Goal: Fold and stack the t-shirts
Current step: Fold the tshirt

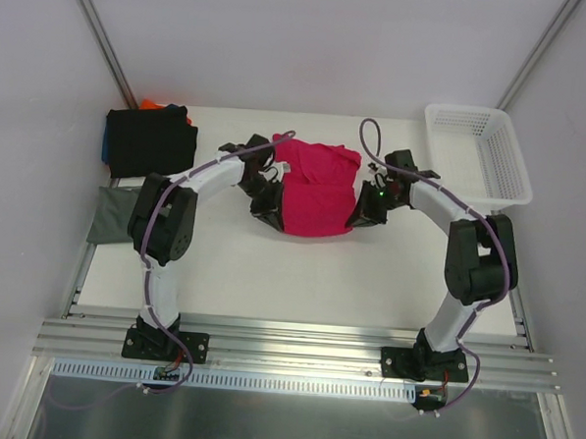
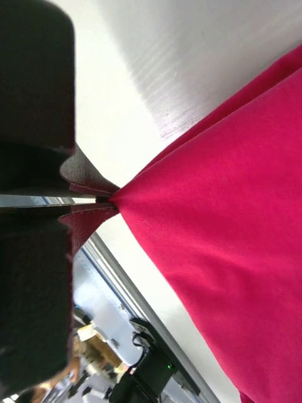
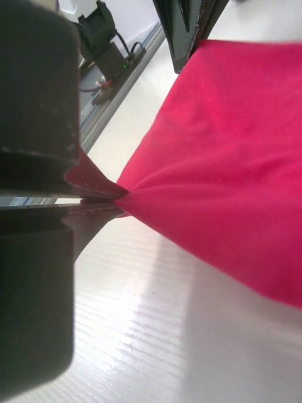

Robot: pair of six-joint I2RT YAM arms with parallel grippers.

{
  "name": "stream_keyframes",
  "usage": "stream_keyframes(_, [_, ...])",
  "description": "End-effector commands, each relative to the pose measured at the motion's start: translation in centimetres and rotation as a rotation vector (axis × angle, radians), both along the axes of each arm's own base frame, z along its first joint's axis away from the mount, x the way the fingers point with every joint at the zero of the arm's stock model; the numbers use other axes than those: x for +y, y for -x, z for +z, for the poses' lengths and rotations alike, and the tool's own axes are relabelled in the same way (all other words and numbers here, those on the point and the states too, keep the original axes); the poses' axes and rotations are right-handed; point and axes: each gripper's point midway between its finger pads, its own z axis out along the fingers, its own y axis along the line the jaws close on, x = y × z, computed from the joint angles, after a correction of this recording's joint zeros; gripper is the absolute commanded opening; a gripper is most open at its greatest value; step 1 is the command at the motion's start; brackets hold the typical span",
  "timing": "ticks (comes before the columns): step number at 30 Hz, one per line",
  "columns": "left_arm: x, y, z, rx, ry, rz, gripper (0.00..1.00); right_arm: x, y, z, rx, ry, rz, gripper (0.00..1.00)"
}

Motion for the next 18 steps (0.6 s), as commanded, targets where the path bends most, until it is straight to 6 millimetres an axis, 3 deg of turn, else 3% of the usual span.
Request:
stream_keyframes(1, [0.7, -2.1, 5.7, -0.196, 0.039, -0.032, 0.00, 0.8, -2.1, 6.1, -0.147, -0.087, 0.006, 0.01])
stream_keyframes(5, [0.3, -3.3, 8.5, -0.286, 0.073, -0.043, 0.00, 1.3, -3.0, 8.5, -0.207, -0.118, 0.003, 0.01])
stream_keyframes(18, [0.8, -3.9, 13.4, -0.450, 0.084, -0.055, 0.00, 1.4, -3.4, 13.6, -0.327, -0.157, 0.016, 0.01])
